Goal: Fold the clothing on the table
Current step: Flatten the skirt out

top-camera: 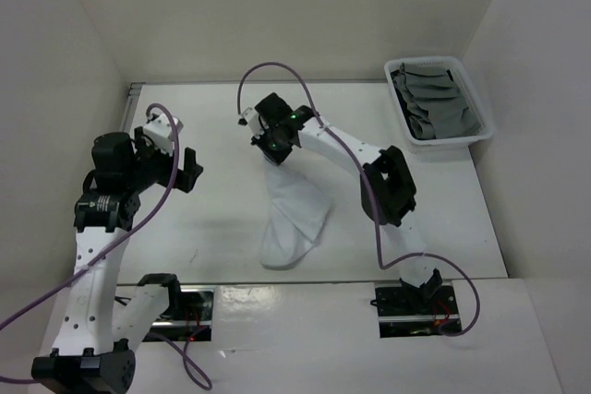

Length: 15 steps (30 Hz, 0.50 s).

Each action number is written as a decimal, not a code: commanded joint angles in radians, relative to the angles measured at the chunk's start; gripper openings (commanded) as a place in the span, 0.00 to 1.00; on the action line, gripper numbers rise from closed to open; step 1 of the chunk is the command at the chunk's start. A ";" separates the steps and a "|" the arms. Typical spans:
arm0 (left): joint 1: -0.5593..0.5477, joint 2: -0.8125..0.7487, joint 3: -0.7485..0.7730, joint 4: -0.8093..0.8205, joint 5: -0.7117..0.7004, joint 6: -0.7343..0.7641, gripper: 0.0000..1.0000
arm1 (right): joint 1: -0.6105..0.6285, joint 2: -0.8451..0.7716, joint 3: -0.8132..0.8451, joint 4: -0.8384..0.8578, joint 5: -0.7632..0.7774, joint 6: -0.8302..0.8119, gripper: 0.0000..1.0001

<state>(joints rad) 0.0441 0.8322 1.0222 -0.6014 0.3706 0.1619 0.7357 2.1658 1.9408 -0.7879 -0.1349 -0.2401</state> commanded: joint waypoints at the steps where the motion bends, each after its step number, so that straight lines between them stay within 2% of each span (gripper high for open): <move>1: -0.004 0.011 -0.010 0.000 0.056 0.057 1.00 | -0.038 0.029 0.203 0.036 0.222 0.114 0.00; 3: -0.013 0.031 -0.020 -0.012 0.105 0.082 1.00 | -0.076 0.095 0.266 0.021 0.253 0.143 0.00; 6: -0.023 0.065 -0.030 -0.032 0.143 0.126 1.00 | -0.125 0.130 0.277 0.021 0.302 0.163 0.00; 10: -0.090 0.157 -0.020 -0.080 0.143 0.137 1.00 | -0.244 0.131 0.247 0.020 0.327 0.194 0.00; 15: -0.191 0.275 -0.001 -0.035 0.096 0.117 1.00 | -0.314 0.141 0.164 0.019 0.345 0.194 0.00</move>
<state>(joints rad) -0.0971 1.0576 0.9989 -0.6651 0.4603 0.2626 0.4297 2.2993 2.1452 -0.7788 0.1703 -0.0673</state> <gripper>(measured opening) 0.998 0.031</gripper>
